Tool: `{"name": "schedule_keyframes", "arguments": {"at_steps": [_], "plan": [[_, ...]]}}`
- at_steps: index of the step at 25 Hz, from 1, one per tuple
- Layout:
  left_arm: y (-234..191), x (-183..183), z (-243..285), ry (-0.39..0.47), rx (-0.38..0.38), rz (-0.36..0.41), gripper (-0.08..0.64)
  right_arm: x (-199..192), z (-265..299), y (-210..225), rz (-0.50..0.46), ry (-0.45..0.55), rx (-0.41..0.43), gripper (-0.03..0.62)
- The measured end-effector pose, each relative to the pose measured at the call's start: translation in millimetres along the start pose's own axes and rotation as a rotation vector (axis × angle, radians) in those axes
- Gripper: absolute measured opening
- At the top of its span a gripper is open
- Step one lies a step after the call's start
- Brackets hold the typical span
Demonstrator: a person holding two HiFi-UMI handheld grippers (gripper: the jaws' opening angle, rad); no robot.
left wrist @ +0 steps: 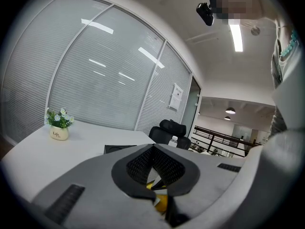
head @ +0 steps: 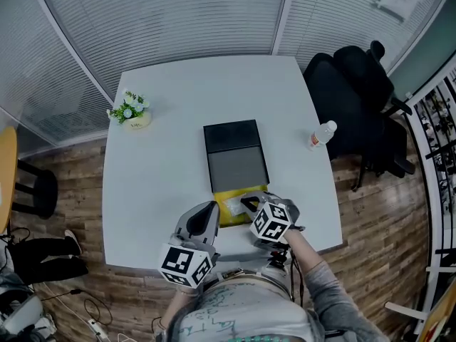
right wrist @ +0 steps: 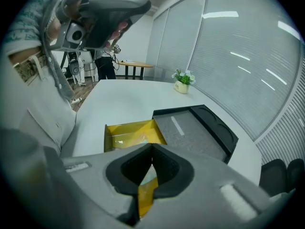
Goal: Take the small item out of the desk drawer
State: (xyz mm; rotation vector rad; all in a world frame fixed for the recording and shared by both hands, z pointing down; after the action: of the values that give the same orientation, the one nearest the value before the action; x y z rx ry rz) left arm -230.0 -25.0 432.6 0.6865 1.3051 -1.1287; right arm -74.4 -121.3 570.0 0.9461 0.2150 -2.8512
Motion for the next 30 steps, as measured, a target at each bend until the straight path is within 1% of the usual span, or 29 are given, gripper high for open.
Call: {"name": "schedule_keyframes", "arguments": {"at_steps": [6,11,13,21,24,27,30], "plan": [[-1,-5,1,-0.014,-0.021,-0.01,-0.003,-7,10,-3,-0.018,-0.049,0.014,0.003],[-6,-9,-1,-0.022,-0.027,-0.034,-0.003,-8,18,-3,-0.004,-0.078,0.078,0.005],[-7,-10,0,-0.024,-0.026,-0.037,-0.003,-7,23,-1,-0.002,-0.096,0.097,0.083],[-14,-11,-2,-0.03,-0.007,-0.039,-0.003,-11,53,4,-0.019,-0.195,0.14,0.078],[-17,-14,-4,-0.032,-0.003,-0.042,-0.003,-15,65,1,-0.035,-0.23,0.143,0.057],[-17,-13,-4,-0.036,0.0,-0.043,-0.003,-17,68,1,-0.052,-0.247,0.145,0.04],[-18,-12,-1,-0.039,-0.002,-0.044,-0.003,-16,68,5,-0.048,-0.251,0.149,0.034]]}}
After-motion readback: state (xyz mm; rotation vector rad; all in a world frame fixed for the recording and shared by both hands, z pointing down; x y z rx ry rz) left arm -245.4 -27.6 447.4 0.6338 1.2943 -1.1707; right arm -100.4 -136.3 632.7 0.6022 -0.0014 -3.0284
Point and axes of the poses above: the fingertips, and each gripper's own axes: z forward along the fingers, y to its right, x out of its top, the point moved 10 cm from there along -z, backward along the fingers, and after that the axes turned 9 degrees about z, right-handed, at the moved point
